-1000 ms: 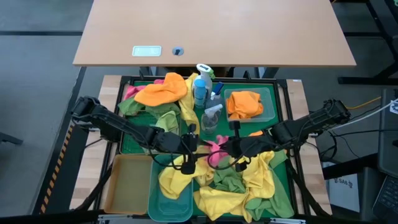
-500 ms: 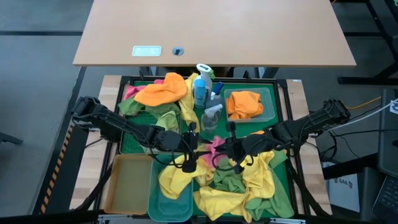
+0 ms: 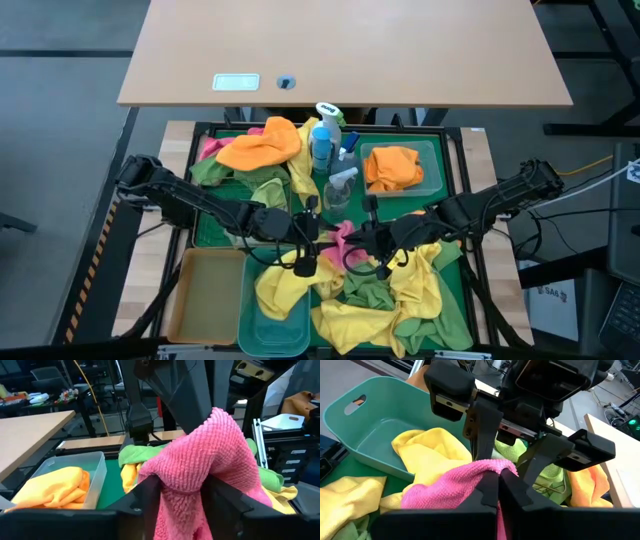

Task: Sort microfiber towel by color & place in baskets
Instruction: Put the pink towel into the orange bin

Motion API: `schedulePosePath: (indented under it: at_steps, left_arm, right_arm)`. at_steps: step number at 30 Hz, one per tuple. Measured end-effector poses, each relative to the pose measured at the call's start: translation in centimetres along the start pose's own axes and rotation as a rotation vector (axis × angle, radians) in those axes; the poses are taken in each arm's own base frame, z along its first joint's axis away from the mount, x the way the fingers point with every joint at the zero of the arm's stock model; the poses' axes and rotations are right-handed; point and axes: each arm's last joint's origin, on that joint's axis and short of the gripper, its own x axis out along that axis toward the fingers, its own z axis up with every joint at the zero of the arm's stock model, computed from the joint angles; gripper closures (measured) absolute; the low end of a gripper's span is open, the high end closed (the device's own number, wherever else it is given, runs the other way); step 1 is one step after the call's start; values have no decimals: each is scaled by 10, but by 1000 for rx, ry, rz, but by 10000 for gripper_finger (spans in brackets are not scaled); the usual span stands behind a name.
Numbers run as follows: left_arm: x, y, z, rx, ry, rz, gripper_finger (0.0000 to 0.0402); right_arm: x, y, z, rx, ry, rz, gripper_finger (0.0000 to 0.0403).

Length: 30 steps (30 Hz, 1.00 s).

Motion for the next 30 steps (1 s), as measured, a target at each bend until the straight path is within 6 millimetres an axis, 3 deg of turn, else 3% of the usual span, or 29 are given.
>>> schedulePosePath:
  at_steps: [8,20,24,30]
  left_arm:
    - [0,2,0,-2,1,4,391]
    - [-7,4,6,-8,-8,-1,397]
    - [-24,6,20,-16,-29,-13,398]
    - [-66,17,48,-107,-86,-41,399]
  right_arm:
    - [0,0,0,10,1,0,373]
    - [-4,-2,1,16,1,-47,254]
    - [-16,-8,3,44,-28,-54,235]
    - [-37,-14,3,106,-45,-45,233]
